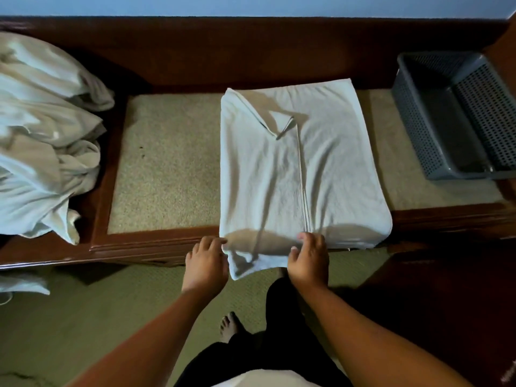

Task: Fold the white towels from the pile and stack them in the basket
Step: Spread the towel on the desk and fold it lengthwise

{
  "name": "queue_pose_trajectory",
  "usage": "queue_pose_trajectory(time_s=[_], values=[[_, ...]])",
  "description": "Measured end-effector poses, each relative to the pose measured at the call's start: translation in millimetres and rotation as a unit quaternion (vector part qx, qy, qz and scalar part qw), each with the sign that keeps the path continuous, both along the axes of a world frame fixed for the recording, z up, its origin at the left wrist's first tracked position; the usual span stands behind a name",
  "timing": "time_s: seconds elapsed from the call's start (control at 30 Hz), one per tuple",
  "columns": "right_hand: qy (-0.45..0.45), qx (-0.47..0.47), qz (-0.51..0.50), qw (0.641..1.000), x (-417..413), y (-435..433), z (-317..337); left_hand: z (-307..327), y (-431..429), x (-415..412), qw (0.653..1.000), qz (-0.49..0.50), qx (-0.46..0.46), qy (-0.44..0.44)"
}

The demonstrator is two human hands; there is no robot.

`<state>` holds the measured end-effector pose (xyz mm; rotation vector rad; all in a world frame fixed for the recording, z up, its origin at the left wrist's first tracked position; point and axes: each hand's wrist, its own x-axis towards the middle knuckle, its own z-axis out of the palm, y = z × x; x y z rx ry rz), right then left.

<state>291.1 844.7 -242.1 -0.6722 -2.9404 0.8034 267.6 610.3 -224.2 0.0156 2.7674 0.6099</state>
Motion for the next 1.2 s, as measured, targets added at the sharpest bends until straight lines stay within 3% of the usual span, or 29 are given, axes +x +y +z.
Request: queue_pose_trajectory(time_s=[0.1,0.17,0.23,0.33,0.5,0.63,0.83,0.93,1.2], values=[[-0.009,0.035,0.188,0.982,-41.1,-0.9,6.1,5.6,17.4,-31.7,0.996,-0.075,-0.014,0.045],[-0.090,0.028,0.278,0.956,-70.0,1.9,7.4,3.4,28.5,-49.3,0.991,-0.121,-0.037,0.046],[-0.168,0.035,0.339,0.925,-99.5,8.2,7.4,-3.0,36.4,-64.3,0.983,-0.166,-0.071,0.033],[-0.171,0.085,0.373,0.908,-143.5,21.1,-0.1,-12.5,45.9,-85.8,0.975,-0.187,-0.117,0.006],[-0.107,0.126,0.394,0.904,-214.0,41.6,-16.9,-21.8,68.5,-125.6,0.981,-0.131,-0.137,-0.027],[-0.092,0.108,0.420,0.897,-255.2,37.8,-18.9,-24.4,82.2,-160.6,0.984,-0.114,-0.139,-0.018],[-0.095,0.113,0.343,0.928,-311.2,33.1,-26.2,-30.6,84.0,-239.7,0.980,-0.137,-0.142,-0.009],[-0.045,0.119,0.302,0.945,-350.5,44.9,-30.3,-36.4,84.6,-301.4,0.978,-0.146,-0.147,0.014],[-0.042,0.134,0.249,0.958,-472.0,67.0,-45.9,-58.3,94.0,-455.5,0.984,-0.091,-0.145,0.051]])
